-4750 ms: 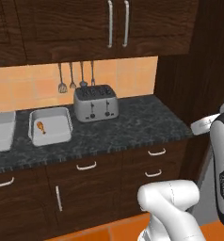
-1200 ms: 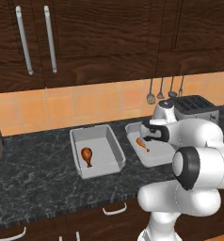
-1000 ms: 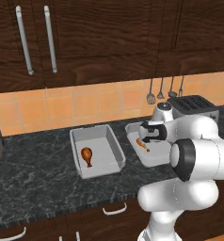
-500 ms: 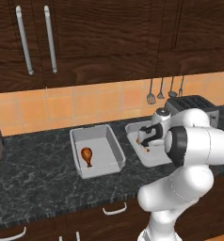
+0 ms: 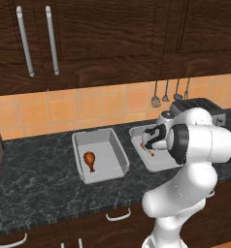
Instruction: Place one sweet potato and one chicken drumstick in each tupperware on the nearby counter, to pack two identical lunches.
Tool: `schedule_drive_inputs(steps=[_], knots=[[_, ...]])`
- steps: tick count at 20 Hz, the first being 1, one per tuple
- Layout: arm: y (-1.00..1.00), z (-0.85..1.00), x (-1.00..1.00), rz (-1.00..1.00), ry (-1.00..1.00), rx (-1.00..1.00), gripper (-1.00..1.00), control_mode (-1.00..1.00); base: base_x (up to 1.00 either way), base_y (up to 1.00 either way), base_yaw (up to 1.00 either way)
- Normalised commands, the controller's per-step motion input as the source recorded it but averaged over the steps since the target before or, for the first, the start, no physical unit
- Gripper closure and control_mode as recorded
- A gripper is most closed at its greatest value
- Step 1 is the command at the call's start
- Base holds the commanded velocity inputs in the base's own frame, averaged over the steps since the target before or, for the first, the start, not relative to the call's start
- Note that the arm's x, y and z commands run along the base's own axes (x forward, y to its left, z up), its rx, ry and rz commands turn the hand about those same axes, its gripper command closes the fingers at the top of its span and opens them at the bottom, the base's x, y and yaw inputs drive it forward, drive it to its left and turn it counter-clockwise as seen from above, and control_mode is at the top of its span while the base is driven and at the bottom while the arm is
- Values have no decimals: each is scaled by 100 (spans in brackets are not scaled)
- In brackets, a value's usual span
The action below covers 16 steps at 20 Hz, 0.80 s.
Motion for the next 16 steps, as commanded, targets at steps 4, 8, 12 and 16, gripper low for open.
schedule_drive_inputs(steps=[4, 8, 12, 16], knots=[[0, 6, -9, 0, -13, 0, -100, -100, 0, 0, 0], [0, 32, -39, 0, -10, 0, -100, -100, 0, 0, 0], [4, 87, -67, -2, -11, 1, -100, -100, 0, 0, 0], [1, 100, -78, -13, -5, 0, -100, -100, 0, 0, 0]])
